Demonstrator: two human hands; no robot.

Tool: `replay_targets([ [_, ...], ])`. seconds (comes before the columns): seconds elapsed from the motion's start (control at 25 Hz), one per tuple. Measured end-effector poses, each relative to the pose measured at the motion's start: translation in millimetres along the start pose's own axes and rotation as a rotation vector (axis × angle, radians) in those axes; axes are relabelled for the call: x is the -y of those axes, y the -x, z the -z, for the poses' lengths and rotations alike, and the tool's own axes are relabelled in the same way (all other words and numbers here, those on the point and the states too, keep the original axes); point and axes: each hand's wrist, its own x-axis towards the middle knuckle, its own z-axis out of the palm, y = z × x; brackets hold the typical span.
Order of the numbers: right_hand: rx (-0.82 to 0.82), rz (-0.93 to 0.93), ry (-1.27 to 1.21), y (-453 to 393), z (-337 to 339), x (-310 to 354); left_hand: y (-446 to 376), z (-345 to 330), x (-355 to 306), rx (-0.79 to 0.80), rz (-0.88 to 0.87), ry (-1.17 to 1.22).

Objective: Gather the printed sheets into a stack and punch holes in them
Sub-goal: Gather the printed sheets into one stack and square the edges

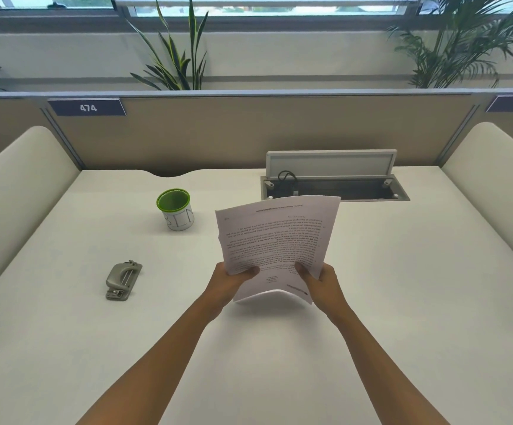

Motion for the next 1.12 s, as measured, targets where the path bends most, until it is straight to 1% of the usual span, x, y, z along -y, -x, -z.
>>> replay_targets([
  [0.12,0.017,-0.022,0.036,3,-1,-7,5,-2,8,0.03,0.012,-0.04],
  [0.32,0.035,-0.017,0.041,1,3,-7,7,-6,8,-0.006,0.004,-0.036],
  [0.44,0.067,-0.019,0.038,-4,7,1,5,-7,4,-0.034,0.014,0.011],
  [0.52,0.119,-0.031,0.03,-5,14,7,4,-9,3,-0.056,0.028,0.058],
  [0.6,0.148,-0.045,0.001,-6,24,8,3,-9,0,-0.107,0.041,0.115],
  [0.72,0.06,-0.08,-0.095,-5,37,4,2,-7,-4,-0.175,0.068,0.315],
  [0.8,0.021,-0.116,-0.189,-3,37,2,2,-9,-6,-0.151,0.068,0.488],
  [0.88,0.005,-0.14,-0.333,0,28,4,4,-17,-7,-0.099,0.046,0.616],
  [1.0,0.0,-0.144,-0.53,1,6,10,6,-34,-8,-0.032,0.032,0.705],
  [1.12,-0.035,-0.15,-0.587,2,-17,15,6,-49,-6,0.007,0.051,0.732],
])
